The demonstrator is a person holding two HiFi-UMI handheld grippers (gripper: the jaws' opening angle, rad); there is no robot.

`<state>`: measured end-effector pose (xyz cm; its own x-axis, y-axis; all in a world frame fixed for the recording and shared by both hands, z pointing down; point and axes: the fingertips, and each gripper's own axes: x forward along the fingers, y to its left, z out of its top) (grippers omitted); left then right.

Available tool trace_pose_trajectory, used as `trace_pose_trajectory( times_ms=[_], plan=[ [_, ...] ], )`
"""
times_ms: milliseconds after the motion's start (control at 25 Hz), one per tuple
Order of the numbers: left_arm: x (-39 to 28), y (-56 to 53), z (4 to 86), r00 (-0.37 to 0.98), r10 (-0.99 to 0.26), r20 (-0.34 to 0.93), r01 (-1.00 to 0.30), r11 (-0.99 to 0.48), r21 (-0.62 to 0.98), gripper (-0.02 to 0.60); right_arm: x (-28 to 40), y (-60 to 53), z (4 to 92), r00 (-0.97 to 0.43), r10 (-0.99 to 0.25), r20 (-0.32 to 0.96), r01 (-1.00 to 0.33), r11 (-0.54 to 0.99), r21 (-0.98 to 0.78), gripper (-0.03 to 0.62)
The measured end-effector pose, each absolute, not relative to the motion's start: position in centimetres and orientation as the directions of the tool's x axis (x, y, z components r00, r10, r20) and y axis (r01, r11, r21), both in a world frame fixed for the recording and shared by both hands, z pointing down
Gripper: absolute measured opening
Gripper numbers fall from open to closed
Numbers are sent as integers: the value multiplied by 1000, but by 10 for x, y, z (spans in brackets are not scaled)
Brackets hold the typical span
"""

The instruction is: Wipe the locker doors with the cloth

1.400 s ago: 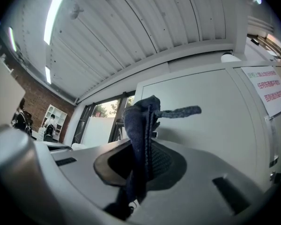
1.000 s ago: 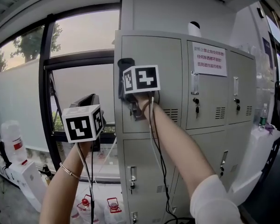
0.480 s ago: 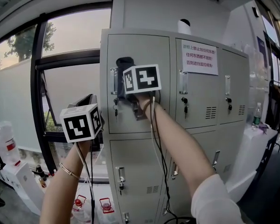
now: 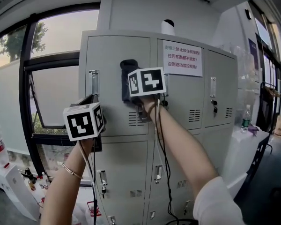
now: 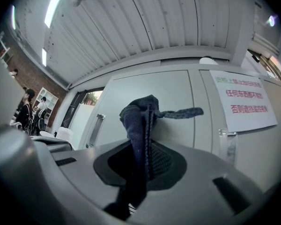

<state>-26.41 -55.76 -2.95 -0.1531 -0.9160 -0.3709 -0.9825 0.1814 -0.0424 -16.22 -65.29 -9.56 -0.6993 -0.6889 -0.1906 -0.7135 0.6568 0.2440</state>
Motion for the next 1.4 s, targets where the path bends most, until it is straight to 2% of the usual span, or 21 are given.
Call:
trace_pose_trajectory(
  times_ms=[800,1400],
  plan=[
    [-124,-628,-41,-59,-928,-369,-992,94,-79,9,-15,-716,-94,-649,-732,-208,-760,616,206,48],
    [-40,-662,-50,5,-925,-379,-992,45,-122,9,115,-775,-93,-527,-820,-222,-850,512,127,48]
  ],
)
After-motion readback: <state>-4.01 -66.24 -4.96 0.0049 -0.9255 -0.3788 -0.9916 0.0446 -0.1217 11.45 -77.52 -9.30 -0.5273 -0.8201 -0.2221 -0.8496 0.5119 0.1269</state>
